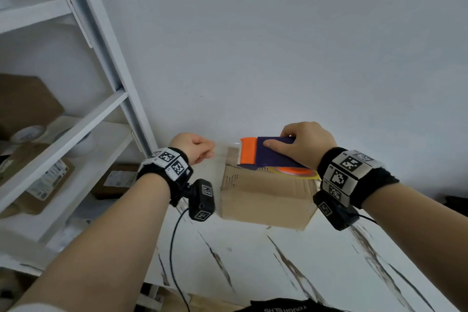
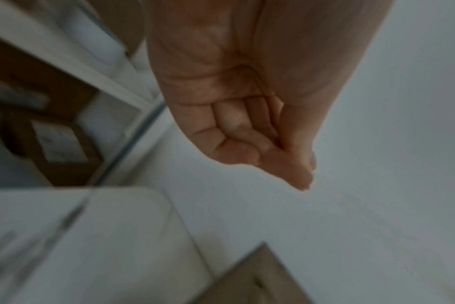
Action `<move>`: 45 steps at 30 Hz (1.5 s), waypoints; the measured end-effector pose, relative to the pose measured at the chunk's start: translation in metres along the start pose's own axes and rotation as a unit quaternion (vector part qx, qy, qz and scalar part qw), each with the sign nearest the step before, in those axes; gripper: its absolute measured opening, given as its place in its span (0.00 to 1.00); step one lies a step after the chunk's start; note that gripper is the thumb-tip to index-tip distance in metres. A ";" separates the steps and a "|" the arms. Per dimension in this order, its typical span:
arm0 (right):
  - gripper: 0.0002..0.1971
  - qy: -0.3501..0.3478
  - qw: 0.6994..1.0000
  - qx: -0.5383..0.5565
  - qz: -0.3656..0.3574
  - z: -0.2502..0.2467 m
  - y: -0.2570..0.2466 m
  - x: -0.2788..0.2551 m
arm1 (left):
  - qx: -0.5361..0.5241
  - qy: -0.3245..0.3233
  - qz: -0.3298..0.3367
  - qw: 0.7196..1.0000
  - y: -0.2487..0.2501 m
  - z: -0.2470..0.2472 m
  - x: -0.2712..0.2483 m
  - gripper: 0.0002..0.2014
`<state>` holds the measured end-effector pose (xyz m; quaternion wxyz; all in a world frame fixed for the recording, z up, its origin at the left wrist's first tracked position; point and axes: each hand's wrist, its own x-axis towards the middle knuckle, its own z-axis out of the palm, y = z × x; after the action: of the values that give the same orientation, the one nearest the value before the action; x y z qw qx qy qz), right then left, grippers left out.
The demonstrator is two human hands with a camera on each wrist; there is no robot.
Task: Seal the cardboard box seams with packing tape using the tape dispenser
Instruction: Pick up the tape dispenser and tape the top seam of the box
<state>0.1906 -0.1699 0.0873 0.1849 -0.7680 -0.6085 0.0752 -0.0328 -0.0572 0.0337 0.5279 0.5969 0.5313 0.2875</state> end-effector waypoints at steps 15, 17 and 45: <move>0.25 -0.085 0.983 -0.161 -0.029 0.013 0.007 0.031 | 0.076 0.031 -0.081 0.993 -0.042 0.014 0.030 0.08; 0.25 -0.084 0.982 -0.170 -0.013 0.016 0.002 0.033 | 0.075 0.020 -0.082 0.994 -0.044 0.012 0.035 0.08; 0.25 -0.088 0.956 -0.278 0.024 0.032 -0.026 0.042 | 0.151 -0.128 -0.078 0.977 -0.065 0.029 0.058 0.09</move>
<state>0.1664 -0.1184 0.0725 -0.0916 -0.7939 -0.6005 -0.0253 -0.0126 -0.0196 -0.0478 0.5162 0.6582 0.5417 0.0828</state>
